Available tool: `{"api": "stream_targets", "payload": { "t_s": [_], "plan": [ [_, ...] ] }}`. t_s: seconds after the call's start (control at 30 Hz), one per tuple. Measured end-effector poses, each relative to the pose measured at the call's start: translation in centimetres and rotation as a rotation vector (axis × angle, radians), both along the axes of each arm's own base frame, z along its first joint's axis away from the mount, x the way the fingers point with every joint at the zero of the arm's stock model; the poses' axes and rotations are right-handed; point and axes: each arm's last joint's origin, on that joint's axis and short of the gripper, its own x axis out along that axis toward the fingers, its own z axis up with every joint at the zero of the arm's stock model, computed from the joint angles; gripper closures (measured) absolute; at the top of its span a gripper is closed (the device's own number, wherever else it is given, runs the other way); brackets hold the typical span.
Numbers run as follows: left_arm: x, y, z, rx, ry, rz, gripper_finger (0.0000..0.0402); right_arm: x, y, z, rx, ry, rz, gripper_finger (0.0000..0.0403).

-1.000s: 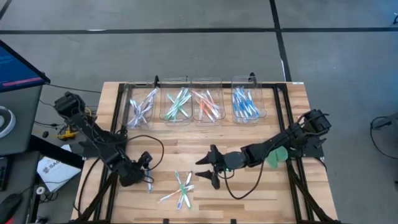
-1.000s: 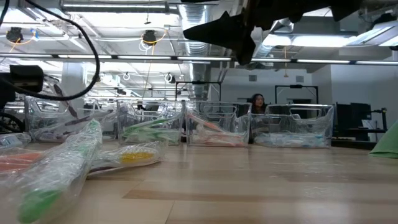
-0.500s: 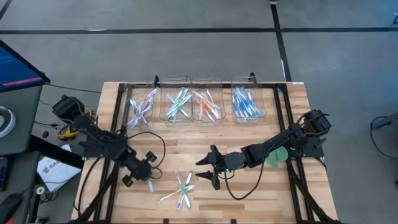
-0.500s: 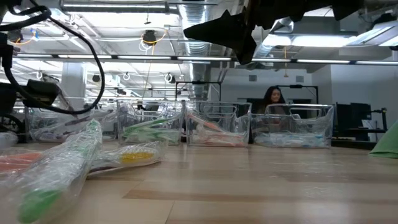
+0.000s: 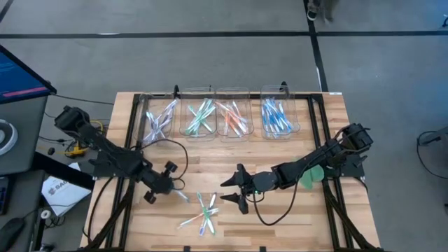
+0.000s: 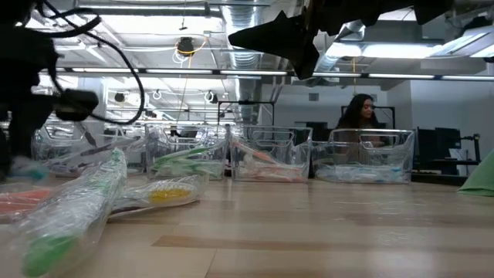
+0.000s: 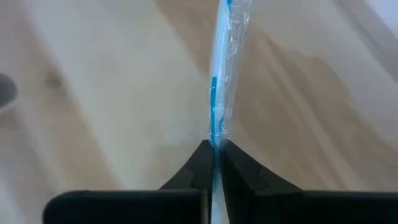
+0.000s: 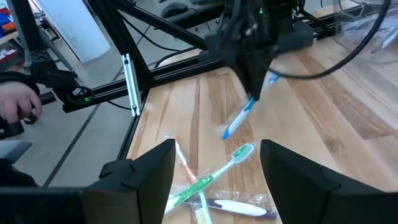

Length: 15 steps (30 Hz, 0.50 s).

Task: Pick & Place Toothbrushes
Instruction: Put the blue toothbrush into the right transparent bin

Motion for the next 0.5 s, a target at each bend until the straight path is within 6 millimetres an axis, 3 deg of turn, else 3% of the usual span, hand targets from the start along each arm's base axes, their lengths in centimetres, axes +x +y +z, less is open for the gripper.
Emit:
{"api": "stream_targets", "payload": {
  "t_s": [0.17, 0.33, 0.5],
  "plan": [
    [0.1, 0.4, 2.5, 0.02, -0.086, 0.08, 0.0394, 0.0, 0.0, 0.0, -0.035, -0.005, 0.011, 0.0173],
    [0.7, 0.4, 6.4, -0.016, -0.287, 0.142, 0.0393, 0.2, -0.4, 0.0, -0.169, -0.023, 0.042, 0.0173],
    [1.1, 0.2, 9.4, -0.199, -0.585, 0.197, 0.0394, 0.4, -0.9, 0.2, -0.323, -0.059, 0.067, 0.0176]
  ]
}}
